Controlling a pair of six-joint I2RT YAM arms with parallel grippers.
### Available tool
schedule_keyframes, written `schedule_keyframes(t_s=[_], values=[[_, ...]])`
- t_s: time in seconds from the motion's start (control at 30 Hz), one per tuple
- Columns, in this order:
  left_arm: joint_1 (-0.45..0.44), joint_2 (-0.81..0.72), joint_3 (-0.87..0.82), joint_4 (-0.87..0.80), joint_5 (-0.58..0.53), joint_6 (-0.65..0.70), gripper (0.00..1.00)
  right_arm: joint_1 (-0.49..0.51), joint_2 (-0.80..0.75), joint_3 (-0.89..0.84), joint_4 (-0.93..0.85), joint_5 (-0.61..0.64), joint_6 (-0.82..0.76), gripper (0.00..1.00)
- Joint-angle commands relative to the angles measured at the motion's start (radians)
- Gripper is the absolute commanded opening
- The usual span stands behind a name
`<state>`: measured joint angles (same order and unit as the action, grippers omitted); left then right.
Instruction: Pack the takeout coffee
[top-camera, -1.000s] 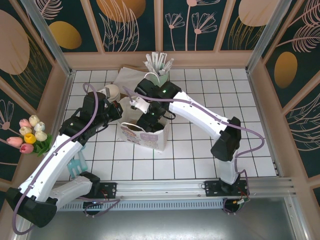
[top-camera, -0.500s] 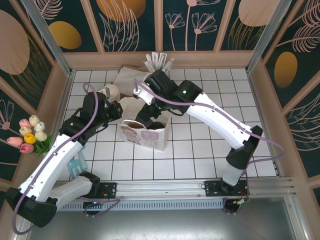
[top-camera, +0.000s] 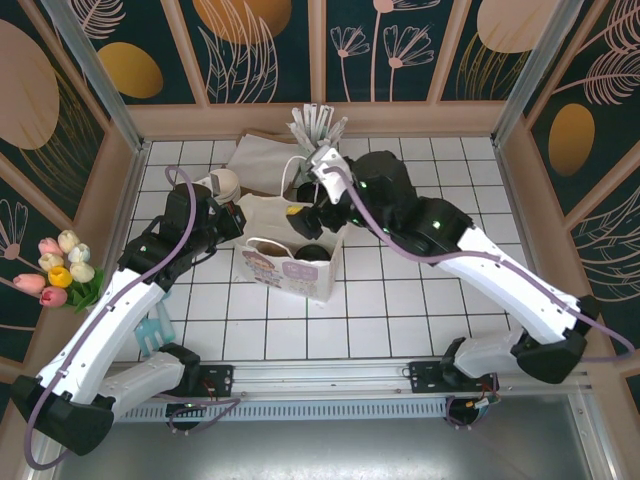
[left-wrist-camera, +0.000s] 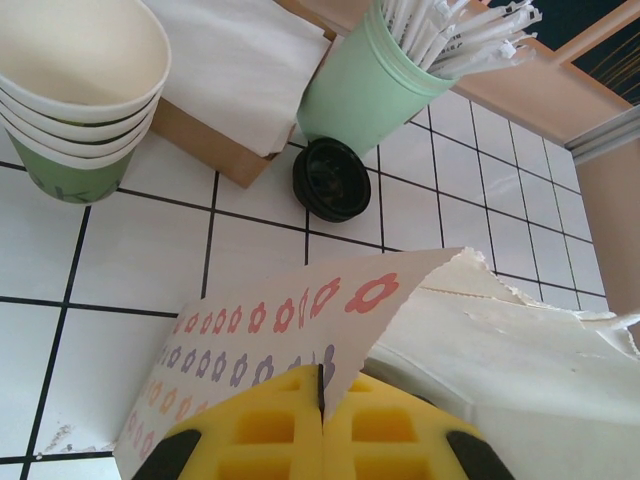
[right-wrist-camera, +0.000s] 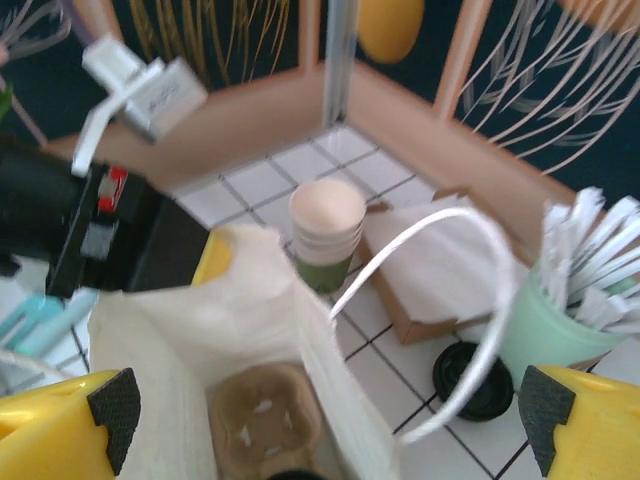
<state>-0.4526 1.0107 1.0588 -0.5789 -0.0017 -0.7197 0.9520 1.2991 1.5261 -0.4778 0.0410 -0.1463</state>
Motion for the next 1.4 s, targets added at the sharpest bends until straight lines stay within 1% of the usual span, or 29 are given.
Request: schedule_keyframes(t_s=[0.0,0.13,0.2,0.27,0.33,0.4,0.43,0.5,0.57,0.63,0.7,0.73,0.83,0.9,1.0,1.13,1.17,1.27,1.33,1.37], values=[[0.000,-0.010,0.009,0.041,0.002,0.008,0.00,-0.022,-0.018,-0.047,0.146,0.129,0.127,0.99],[0.001,-0.011,0.007,0.050,0.005,0.005,0.00,-0.046,-0.056,-0.115,0.189,0.228,0.233,0.99],[0.000,-0.015,0.002,0.059,0.008,0.001,0.00,-0.048,-0.106,-0.191,0.260,0.241,0.289,0.99],[0.000,-0.021,-0.003,0.067,0.008,-0.006,0.00,-0.053,-0.153,-0.264,0.290,0.255,0.399,0.99],[0.001,-0.029,-0.009,0.075,0.012,-0.013,0.00,-0.059,-0.165,-0.264,0.205,0.260,0.522,0.99],[0.000,-0.031,-0.015,0.083,0.019,-0.028,0.00,-0.061,-0.148,-0.219,0.038,0.296,0.706,0.98],[-0.001,-0.030,-0.017,0.087,0.025,-0.043,0.00,-0.066,-0.131,-0.191,-0.061,0.285,0.796,0.96],[0.000,-0.027,-0.023,0.103,0.045,-0.081,0.00,-0.066,-0.101,-0.154,-0.194,0.224,0.908,0.92],[-0.001,-0.024,-0.043,0.134,0.072,-0.149,0.00,-0.065,-0.077,-0.142,-0.257,0.131,0.974,0.88],[-0.001,-0.024,-0.066,0.161,0.086,-0.212,0.00,-0.066,-0.062,-0.146,-0.260,0.073,1.002,0.85],[-0.001,-0.027,-0.080,0.181,0.090,-0.253,0.00,-0.066,-0.044,-0.139,-0.272,0.054,1.011,0.80],[-0.001,-0.030,-0.081,0.185,0.084,-0.265,0.00,-0.066,-0.031,-0.129,-0.297,0.059,1.021,0.78],[0.000,-0.038,-0.080,0.174,0.063,-0.275,0.00,-0.064,0.004,-0.084,-0.406,0.125,1.055,0.74],[-0.001,-0.041,-0.080,0.168,0.054,-0.278,0.00,-0.063,0.005,-0.085,-0.429,0.124,1.061,0.72],[-0.001,-0.037,-0.104,0.169,0.062,-0.283,0.00,-0.062,-0.001,-0.116,-0.389,0.063,1.036,0.56],[-0.001,-0.038,-0.106,0.171,0.059,-0.283,0.00,-0.062,0.014,-0.109,-0.341,0.042,0.982,0.37],[-0.001,-0.040,-0.106,0.171,0.057,-0.283,0.01,-0.064,0.022,-0.095,-0.334,0.047,0.957,0.33],[-0.001,-0.034,-0.100,0.169,0.064,-0.270,0.07,-0.096,0.060,-0.037,-0.330,0.071,0.865,0.16],[-0.001,-0.029,-0.094,0.163,0.066,-0.263,0.11,-0.132,0.088,-0.005,-0.320,0.063,0.813,0.09],[-0.001,-0.030,-0.095,0.163,0.063,-0.260,0.12,-0.147,0.101,0.009,-0.308,0.049,0.790,0.07]])
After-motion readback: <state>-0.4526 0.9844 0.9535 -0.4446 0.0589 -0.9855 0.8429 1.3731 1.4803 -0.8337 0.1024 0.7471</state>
